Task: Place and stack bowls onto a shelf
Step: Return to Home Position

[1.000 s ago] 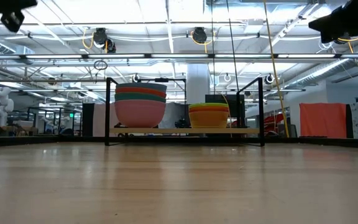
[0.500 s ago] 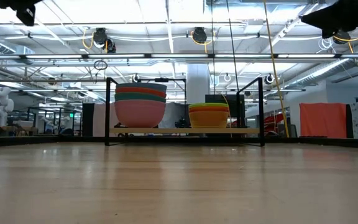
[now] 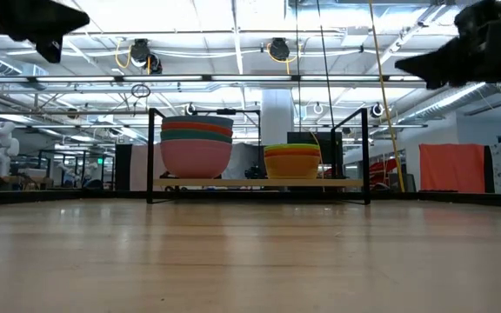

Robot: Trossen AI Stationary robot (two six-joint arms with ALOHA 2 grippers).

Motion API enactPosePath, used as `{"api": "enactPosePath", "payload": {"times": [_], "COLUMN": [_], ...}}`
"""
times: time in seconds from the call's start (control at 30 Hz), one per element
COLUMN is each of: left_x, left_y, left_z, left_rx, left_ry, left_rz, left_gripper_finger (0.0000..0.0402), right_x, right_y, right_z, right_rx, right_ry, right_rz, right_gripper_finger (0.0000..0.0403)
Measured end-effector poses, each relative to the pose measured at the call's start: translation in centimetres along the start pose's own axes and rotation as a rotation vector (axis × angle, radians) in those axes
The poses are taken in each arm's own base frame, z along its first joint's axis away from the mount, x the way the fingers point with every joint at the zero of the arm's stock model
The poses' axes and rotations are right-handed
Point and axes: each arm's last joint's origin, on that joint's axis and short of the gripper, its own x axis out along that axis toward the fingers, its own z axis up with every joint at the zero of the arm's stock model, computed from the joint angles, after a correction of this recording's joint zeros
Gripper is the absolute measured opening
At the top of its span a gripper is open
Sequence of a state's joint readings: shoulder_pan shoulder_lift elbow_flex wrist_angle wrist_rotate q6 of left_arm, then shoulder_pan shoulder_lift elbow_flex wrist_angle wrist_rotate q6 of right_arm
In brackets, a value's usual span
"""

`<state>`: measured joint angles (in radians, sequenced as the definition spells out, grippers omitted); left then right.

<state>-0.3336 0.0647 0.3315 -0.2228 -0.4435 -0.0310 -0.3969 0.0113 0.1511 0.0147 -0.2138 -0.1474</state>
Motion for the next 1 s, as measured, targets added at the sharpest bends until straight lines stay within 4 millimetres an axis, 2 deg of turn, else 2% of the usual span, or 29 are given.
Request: {"api": "enactPosePath", "payload": {"times": [0.17, 0.47, 0.8, 1.0], "left_x": [0.8, 1.7, 1.7, 1.7], "left_y": [-0.4, -0.9, -1.4, -1.4], "left_z": [-2.0, -5.1, -5.9, -6.2], "left_rx": [0.006, 0.036, 0.067, 0.095], "left_ry": [0.002, 0.006, 0.029, 0.061], "left_rz": [-0.004, -0.076, -0.232, -0.26], "left_gripper_finger": [0.0026, 0.0026, 0.0026, 0.0026], "right_x": [0.3, 0.4, 0.4, 0.4], "right_y": [0.2, 0.3, 0.3, 0.3], "right_z": [-1.8, -1.7, -1.8, -1.8], "right_rx": [0.013, 0.011, -0.014, -0.031], "right_ry": [0.019, -0.016, -0.003, -0.002], "right_rz": [0.003, 0.052, 0.053, 0.053], "right_gripper_finger": [0.0, 0.0, 0.0, 0.0]}}
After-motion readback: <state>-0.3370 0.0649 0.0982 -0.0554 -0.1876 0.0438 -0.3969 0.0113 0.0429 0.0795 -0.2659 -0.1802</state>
